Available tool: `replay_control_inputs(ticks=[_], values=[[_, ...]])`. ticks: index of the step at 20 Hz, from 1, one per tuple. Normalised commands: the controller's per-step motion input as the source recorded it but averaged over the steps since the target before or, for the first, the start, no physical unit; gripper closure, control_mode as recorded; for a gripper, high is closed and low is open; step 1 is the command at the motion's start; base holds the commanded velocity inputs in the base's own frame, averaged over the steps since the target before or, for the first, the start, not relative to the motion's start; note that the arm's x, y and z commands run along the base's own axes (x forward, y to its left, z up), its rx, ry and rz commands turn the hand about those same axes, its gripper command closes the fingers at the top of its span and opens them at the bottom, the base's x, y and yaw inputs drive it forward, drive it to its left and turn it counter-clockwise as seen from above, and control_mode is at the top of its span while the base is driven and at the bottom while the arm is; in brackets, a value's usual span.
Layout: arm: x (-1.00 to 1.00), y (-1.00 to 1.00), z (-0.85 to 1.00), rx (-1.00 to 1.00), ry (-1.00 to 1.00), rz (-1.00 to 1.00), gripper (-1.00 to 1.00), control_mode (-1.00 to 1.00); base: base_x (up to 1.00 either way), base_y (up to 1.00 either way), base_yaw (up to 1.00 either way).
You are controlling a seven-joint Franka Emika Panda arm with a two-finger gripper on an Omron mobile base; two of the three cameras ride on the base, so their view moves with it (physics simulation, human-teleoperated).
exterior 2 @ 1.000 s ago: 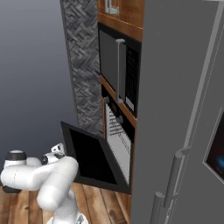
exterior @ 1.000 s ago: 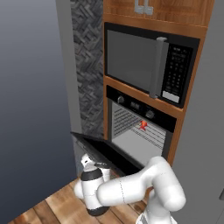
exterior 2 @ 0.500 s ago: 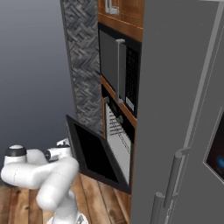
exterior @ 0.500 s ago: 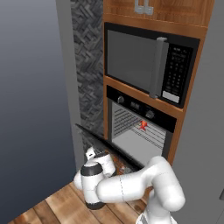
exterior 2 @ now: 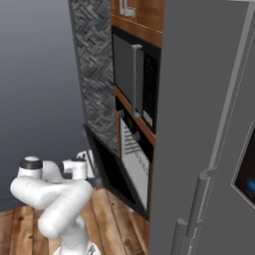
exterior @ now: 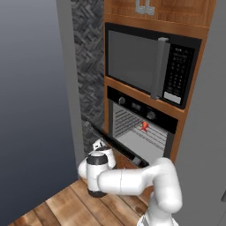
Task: Place the fish on the rack of the oven, and slide the rack back inside. Close the oven door.
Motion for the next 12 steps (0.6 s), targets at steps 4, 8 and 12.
replay_control_inputs(ticks=[4,8,12], values=[[0.91,-0.69,0.36,-0.09,-0.13,-0.34,-1.0,-1.0,0.0,0.0,0.0],[0.88,-0.74,0.3,-0.1,-0.13,-0.34,-1.0,-1.0,0.0,0.0,0.0],[0.87,-0.75,0.31,-0.1,-0.12,-0.34,-1.0,-1.0,0.0,0.0,0.0]])
